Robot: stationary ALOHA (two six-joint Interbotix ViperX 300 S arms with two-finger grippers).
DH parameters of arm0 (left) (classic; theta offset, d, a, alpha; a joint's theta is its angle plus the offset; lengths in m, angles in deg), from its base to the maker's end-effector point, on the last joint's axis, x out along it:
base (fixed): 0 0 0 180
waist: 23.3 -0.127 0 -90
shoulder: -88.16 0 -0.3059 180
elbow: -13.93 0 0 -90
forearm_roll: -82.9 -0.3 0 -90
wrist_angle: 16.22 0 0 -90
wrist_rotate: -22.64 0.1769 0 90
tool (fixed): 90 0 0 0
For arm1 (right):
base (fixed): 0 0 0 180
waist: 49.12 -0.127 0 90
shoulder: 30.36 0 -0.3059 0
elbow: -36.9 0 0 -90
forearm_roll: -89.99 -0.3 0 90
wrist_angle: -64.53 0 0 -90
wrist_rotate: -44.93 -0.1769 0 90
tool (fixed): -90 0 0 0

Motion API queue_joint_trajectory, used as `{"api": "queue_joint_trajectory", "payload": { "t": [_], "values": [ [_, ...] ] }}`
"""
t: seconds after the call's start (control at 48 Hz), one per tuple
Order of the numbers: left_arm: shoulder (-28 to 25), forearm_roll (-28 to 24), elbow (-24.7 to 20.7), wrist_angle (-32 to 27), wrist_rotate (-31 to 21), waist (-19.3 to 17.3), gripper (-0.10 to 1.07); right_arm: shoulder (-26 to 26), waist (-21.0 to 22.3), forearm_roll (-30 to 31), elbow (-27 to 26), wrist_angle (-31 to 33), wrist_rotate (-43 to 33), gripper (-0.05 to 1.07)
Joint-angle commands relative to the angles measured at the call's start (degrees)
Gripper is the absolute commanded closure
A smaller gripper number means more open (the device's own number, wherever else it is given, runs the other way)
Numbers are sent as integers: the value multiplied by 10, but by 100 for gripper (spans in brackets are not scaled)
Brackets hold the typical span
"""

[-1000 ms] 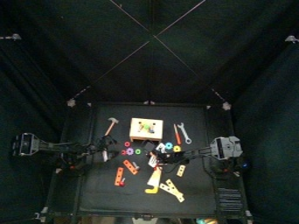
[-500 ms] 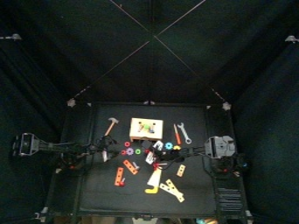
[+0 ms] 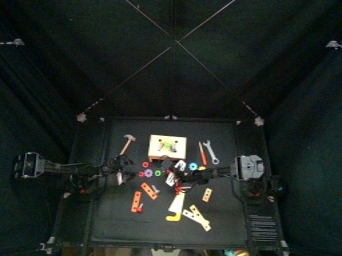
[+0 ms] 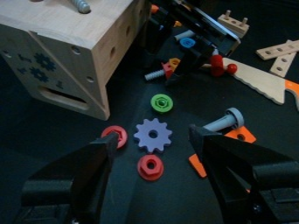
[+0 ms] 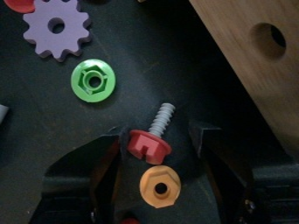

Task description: Grab red screw

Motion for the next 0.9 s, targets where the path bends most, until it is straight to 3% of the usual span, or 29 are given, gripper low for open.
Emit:
{"api": "queue_joint_trajectory", "payload": {
  "t": [0.0,0.208,0.5,0.875],
  "values": [
    [0,2,-5,3,0,-1,-1,-12,1,-3,-11,0,0,23],
    [0,2,-2,3,-2,-1,-1,-19,-2,-4,-9,1,1,38],
    [0,2,-4,3,-2,-1,-1,-75,-16,1,-4,4,1,39],
    [0,2,-7,3,-3,-1,-1,-87,-25,2,2,4,2,39]
  ]
}}
